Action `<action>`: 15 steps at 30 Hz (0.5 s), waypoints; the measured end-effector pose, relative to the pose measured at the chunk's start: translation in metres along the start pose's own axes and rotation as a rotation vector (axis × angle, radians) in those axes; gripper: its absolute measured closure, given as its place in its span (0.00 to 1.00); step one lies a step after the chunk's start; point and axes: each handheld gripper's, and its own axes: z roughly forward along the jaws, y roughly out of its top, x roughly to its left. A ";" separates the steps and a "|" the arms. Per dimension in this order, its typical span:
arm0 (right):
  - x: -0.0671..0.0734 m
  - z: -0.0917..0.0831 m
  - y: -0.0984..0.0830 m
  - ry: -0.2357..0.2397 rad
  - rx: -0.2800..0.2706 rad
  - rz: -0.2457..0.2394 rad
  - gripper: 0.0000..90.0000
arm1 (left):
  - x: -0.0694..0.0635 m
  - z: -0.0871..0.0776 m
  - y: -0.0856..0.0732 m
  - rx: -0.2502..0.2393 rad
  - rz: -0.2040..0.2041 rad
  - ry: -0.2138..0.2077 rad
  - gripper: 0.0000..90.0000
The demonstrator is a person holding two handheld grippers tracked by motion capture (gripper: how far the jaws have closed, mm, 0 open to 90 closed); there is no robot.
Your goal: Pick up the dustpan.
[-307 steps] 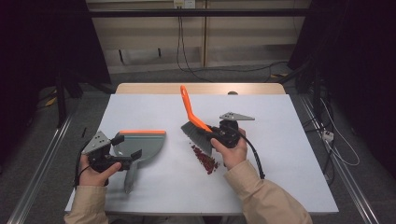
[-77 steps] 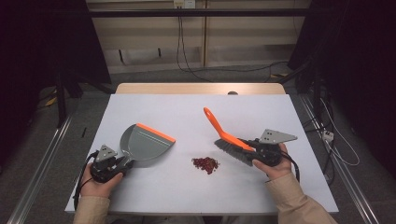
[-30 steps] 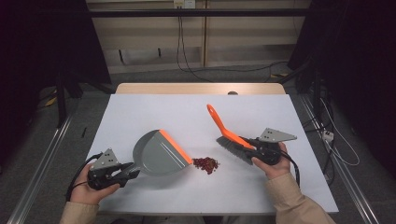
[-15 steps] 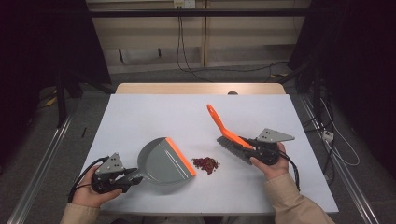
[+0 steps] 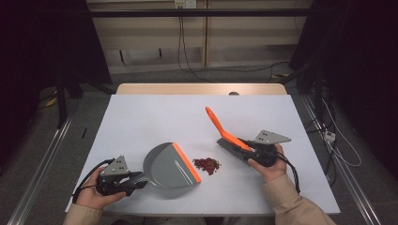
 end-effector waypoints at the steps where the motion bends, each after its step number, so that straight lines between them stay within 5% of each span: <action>1: 0.001 0.001 0.000 -0.003 0.005 -0.005 0.79 | 0.000 0.001 0.000 -0.004 0.002 -0.005 0.69; 15: 0.015 0.027 0.000 -0.037 0.037 -0.038 0.79 | -0.002 0.008 0.002 0.008 0.024 -0.060 0.69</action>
